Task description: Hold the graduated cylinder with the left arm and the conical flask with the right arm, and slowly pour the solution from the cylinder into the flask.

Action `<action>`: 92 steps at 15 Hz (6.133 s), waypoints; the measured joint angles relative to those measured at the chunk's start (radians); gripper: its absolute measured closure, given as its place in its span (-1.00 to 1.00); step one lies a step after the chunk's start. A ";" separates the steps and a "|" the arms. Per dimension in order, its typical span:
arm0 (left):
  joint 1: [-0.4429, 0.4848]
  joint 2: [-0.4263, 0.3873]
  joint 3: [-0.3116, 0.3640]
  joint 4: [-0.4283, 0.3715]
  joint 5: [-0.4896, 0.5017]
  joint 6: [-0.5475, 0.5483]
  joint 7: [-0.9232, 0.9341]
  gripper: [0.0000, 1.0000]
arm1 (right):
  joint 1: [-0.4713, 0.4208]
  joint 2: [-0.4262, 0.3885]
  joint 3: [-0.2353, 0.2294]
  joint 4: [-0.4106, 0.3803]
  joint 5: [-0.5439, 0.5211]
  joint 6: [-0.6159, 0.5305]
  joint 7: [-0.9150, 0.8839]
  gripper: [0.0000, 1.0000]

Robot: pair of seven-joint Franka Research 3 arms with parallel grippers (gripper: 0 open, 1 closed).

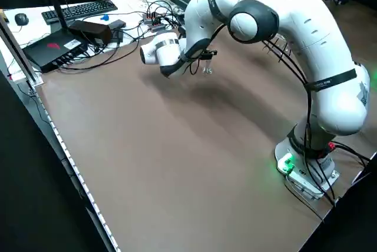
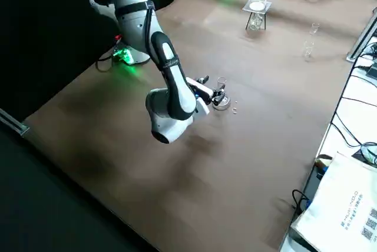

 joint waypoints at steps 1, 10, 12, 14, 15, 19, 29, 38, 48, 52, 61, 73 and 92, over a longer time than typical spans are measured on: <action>-0.003 0.002 0.000 0.000 0.000 0.002 0.000 -0.98 | 0.000 0.004 0.002 0.002 0.004 -0.005 0.000 -0.67; -0.004 0.003 0.001 0.000 0.000 0.003 0.000 -0.07 | 0.002 0.041 0.045 0.003 0.023 -0.009 -0.073 -0.60; -0.004 0.003 0.001 0.000 0.000 0.003 0.000 -0.07 | 0.002 0.048 0.045 0.003 0.026 -0.009 -0.088 -0.60; -0.006 0.003 0.001 0.000 0.000 0.003 0.000 -0.05 | 0.002 0.054 0.045 0.004 0.030 -0.009 -0.119 -0.58; -0.007 0.003 0.000 0.000 0.000 0.003 0.000 0.04 | 0.002 0.057 0.045 0.004 0.034 -0.009 -0.133 -0.58; -0.007 0.003 0.000 0.000 0.000 0.003 0.000 0.24 | 0.001 0.063 0.044 0.005 0.043 -0.007 -0.155 -0.53; -0.007 0.003 0.001 0.001 0.000 0.004 0.000 0.31 | 0.000 0.081 0.043 0.011 0.062 -0.004 -0.167 -0.50; -0.009 -0.038 -0.017 0.024 -0.001 0.005 -0.033 0.32 | -0.003 0.081 0.041 0.015 0.078 -0.004 -0.167 -0.29; -0.105 -0.172 -0.018 0.026 -0.001 0.054 -0.202 0.32 | -0.003 0.085 0.041 0.015 0.084 -0.009 -0.167 -0.25; -0.200 -0.227 -0.019 0.027 0.007 0.117 -0.276 0.32 | -0.003 0.086 0.041 0.015 0.086 -0.012 -0.167 -0.20; -0.380 -0.317 -0.020 0.026 0.082 0.268 -0.373 0.32 | -0.003 0.087 0.041 0.016 0.099 -0.025 -0.167 -0.09; -0.609 -0.409 -0.020 0.026 0.332 0.403 -0.672 0.32 | -0.003 0.087 0.041 0.016 0.101 -0.028 -0.167 0.21; -0.842 -0.475 -0.020 0.023 0.761 0.415 -0.991 0.32 | 0.012 0.015 0.045 0.121 0.072 -0.060 -0.067 0.22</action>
